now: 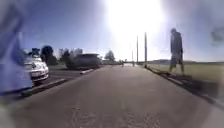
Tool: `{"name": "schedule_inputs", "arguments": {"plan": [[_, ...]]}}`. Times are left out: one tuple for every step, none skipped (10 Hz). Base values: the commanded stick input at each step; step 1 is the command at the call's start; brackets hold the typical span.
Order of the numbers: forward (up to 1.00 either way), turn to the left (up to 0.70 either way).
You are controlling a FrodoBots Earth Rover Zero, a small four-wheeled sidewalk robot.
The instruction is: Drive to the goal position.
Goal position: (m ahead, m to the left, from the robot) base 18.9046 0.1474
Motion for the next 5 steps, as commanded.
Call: {"name": "schedule_inputs", "arguments": {"plan": [[1.0,-0.4],[1.0,-0.31],[1.0,-0.12],[1.0,0.0],[1.0,0.0]]}}
